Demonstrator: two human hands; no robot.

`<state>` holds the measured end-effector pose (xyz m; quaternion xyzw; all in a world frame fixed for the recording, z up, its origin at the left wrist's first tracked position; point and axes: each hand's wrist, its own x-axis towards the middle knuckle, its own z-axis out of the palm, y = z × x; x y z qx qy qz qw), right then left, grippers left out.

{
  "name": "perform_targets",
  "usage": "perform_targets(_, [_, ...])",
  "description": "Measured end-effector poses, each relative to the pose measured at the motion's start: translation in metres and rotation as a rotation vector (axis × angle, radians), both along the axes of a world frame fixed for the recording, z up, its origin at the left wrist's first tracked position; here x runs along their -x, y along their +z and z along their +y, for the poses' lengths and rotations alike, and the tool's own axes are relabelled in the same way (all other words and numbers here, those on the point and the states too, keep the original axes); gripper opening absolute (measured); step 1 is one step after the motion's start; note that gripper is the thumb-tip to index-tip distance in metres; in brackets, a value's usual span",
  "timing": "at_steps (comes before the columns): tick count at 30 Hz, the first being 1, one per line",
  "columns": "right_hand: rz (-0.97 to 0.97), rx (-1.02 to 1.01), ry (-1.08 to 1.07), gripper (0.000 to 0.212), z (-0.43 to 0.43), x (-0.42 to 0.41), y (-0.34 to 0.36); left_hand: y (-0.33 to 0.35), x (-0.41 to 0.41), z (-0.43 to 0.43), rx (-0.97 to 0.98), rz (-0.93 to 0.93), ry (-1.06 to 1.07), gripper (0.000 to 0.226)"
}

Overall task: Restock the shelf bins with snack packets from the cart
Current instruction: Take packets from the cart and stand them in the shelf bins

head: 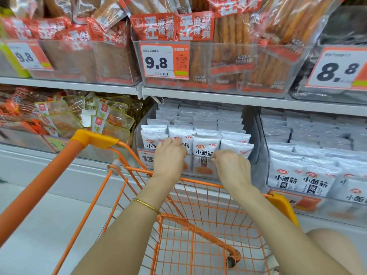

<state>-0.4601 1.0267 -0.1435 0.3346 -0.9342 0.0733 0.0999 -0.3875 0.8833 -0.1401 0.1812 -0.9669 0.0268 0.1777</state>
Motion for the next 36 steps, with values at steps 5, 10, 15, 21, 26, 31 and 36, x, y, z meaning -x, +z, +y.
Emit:
perform_targets(5, [-0.001,-0.009,-0.003,0.006,0.000,-0.003,-0.009,-0.005,-0.003,0.000,-0.004,-0.022,-0.018,0.015])
perform_targets(10, [0.050,-0.034,-0.022,0.014,0.006,-0.007,-0.002,-0.002,-0.004,-0.003,-0.020,-0.010,-0.077,0.017])
perform_targets(15, [0.380,0.272,0.003,0.020,-0.001,0.005,0.024,0.009,0.005,-0.006,-0.018,0.255,-0.114,0.041])
perform_targets(21, [0.044,-0.041,0.032,0.065,-0.010,0.010,0.007,-0.003,0.006,-0.019,-0.053,0.039,-0.107,0.048])
perform_targets(26, [0.119,0.066,-0.002,0.046,-0.009,0.014,0.010,0.003,0.012,-0.019,-0.082,0.135,-0.094,0.054])
perform_targets(31, [0.042,-0.002,0.043,0.057,-0.028,0.026,0.023,0.020,0.041,-0.023,-0.070,-0.070,-0.096,0.061])
perform_targets(36, [0.015,-0.070,0.086,0.059,-0.034,0.030,0.020,0.015,0.044,-0.029,-0.051,-0.140,-0.047,0.061])
